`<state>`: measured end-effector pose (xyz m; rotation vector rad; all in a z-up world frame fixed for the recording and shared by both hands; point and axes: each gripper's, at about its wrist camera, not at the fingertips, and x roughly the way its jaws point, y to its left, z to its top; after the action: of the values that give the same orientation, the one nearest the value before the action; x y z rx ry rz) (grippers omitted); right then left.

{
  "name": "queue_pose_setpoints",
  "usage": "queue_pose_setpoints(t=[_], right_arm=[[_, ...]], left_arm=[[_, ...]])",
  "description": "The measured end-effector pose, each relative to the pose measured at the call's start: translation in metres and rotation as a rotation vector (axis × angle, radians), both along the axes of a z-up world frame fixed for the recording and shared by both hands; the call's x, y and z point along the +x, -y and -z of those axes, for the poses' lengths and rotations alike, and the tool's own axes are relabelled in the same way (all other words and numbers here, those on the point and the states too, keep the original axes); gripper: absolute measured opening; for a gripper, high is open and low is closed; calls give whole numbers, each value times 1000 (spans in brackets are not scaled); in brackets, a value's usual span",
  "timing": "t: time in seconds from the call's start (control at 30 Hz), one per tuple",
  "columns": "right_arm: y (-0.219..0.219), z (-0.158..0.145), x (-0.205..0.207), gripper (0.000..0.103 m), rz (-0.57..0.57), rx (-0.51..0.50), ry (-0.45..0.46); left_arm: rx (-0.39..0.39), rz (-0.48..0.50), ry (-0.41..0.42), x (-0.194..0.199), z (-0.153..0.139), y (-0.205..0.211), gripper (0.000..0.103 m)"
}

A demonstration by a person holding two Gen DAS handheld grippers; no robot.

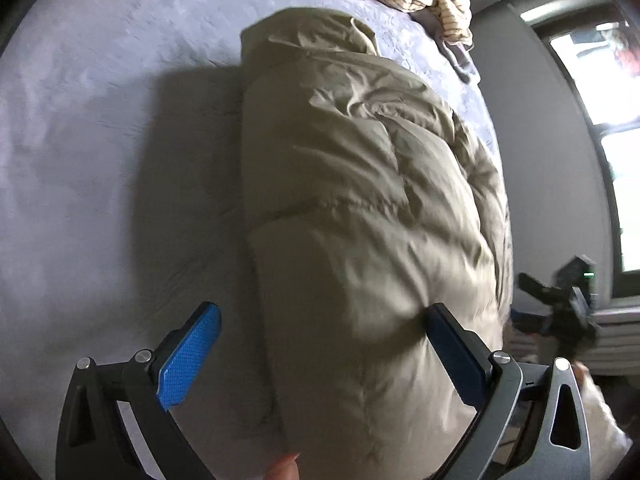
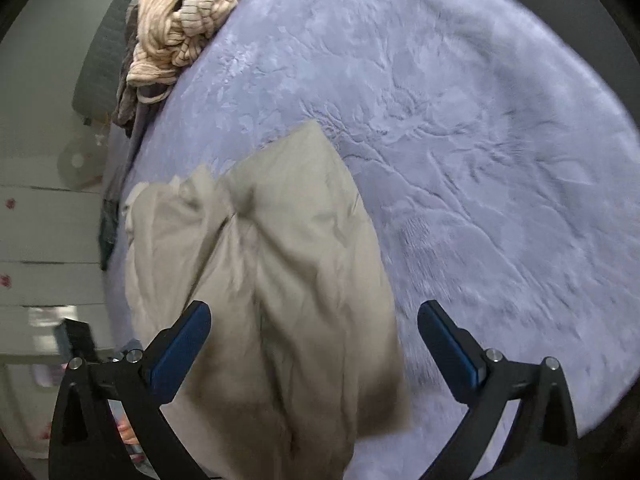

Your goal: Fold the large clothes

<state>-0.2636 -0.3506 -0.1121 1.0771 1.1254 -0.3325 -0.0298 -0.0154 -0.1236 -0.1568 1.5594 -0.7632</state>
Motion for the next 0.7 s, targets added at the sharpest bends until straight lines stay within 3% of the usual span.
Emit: queue_pose_setpoints(t=[0.17, 0.23, 0.33, 0.43, 0.57, 0.7], right_arm=[[21, 51, 11, 103, 61, 206, 62], [22, 65, 16, 103, 86, 324, 132], [19, 62, 24, 103, 81, 461, 276], [13, 47, 38, 103, -47, 436, 301], [0, 44, 66, 103, -268, 284, 151], [-8, 74, 85, 103, -312, 291, 50]], left_arm=[[-100, -48, -140, 16, 30, 4, 102], [-127, -60, -185, 20, 40, 6, 102], [-156, -87, -248, 20, 49, 8, 102], [-145, -66, -223, 15, 45, 17, 102], [-108, -47, -191, 12, 46, 30, 103], [-114, -34, -206, 19, 58, 42, 103]])
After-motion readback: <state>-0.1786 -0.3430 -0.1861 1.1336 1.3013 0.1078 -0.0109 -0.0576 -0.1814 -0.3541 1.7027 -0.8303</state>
